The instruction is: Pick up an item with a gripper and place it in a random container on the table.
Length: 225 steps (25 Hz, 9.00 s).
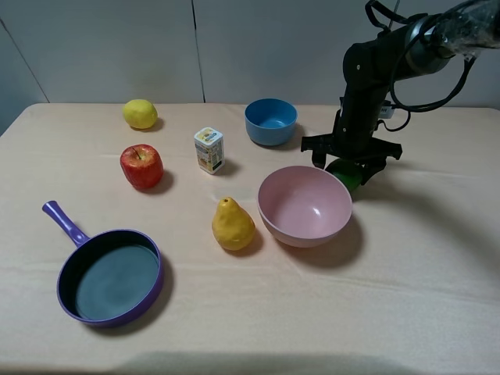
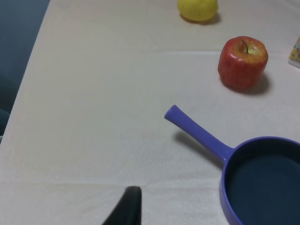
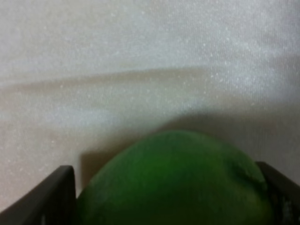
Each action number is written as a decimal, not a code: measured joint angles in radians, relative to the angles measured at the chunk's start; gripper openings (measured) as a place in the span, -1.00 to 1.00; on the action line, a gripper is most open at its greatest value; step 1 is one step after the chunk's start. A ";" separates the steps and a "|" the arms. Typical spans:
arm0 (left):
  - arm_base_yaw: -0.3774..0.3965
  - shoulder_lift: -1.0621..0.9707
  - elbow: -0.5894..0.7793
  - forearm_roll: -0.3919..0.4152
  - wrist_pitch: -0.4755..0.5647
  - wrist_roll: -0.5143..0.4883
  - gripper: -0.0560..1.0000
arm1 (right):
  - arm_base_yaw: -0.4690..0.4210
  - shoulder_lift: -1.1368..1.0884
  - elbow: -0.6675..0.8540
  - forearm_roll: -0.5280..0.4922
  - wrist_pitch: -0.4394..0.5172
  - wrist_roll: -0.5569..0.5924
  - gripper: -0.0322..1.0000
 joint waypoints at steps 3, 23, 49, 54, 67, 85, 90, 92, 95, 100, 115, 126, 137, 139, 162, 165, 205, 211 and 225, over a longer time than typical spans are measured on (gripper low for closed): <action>0.000 0.000 0.000 0.000 0.000 0.000 0.94 | 0.000 0.000 0.000 0.000 0.000 0.000 0.11; 0.000 0.000 0.000 0.000 0.000 0.000 0.94 | 0.000 -0.087 0.000 -0.001 0.065 -0.040 0.11; 0.000 0.000 0.000 0.000 0.000 0.000 0.94 | 0.000 -0.159 -0.206 0.054 0.344 -0.189 0.11; 0.000 0.000 0.000 0.000 0.000 0.000 0.94 | 0.000 -0.159 -0.278 0.084 0.348 -0.221 0.11; 0.000 0.000 0.000 0.000 0.000 0.000 0.94 | 0.047 -0.033 -0.492 0.146 0.352 -0.223 0.11; 0.000 0.000 0.000 0.000 0.000 0.000 0.94 | 0.128 0.227 -0.819 0.133 0.270 -0.223 0.11; 0.000 0.000 0.000 0.000 0.000 0.000 0.94 | 0.128 0.254 -0.823 0.084 0.183 -0.223 0.11; 0.000 0.000 0.000 0.000 0.000 0.000 0.94 | 0.128 0.268 -0.823 0.066 0.152 -0.223 0.11; 0.000 0.000 0.000 0.000 0.000 0.000 0.94 | 0.128 0.290 -0.823 0.038 0.116 -0.223 0.11; 0.000 0.000 0.000 0.000 0.000 0.000 0.94 | 0.128 0.313 -0.823 -0.002 0.080 -0.223 0.11; 0.000 0.000 0.000 0.000 0.000 0.000 0.94 | 0.125 0.342 -0.823 -0.051 0.030 -0.223 0.11; 0.000 0.000 0.000 0.000 0.000 0.000 0.94 | 0.125 0.342 -0.823 -0.050 0.031 -0.223 0.24; 0.000 0.000 0.000 0.000 0.000 0.000 0.94 | 0.125 0.345 -0.823 -0.042 0.033 -0.223 0.41; 0.000 0.000 0.000 0.000 0.000 0.000 0.94 | 0.125 0.345 -0.823 -0.042 0.035 -0.223 0.41; 0.000 0.000 0.000 0.000 0.000 0.000 0.94 | 0.125 0.338 -1.014 0.039 0.353 -0.374 0.41; 0.000 0.000 0.000 0.000 0.000 0.000 0.94 | 0.125 0.317 -1.014 0.066 0.353 -0.394 0.41; 0.000 0.000 0.000 0.000 0.000 0.000 0.94 | 0.151 -0.749 0.145 0.133 0.354 -0.508 0.41; 0.000 0.000 0.000 0.000 0.000 0.000 0.94 | 0.151 -0.939 0.301 0.133 0.354 -0.508 0.41; 0.000 0.000 0.000 0.000 0.000 0.000 0.94 | 0.147 -1.405 0.595 0.130 0.357 -0.508 0.41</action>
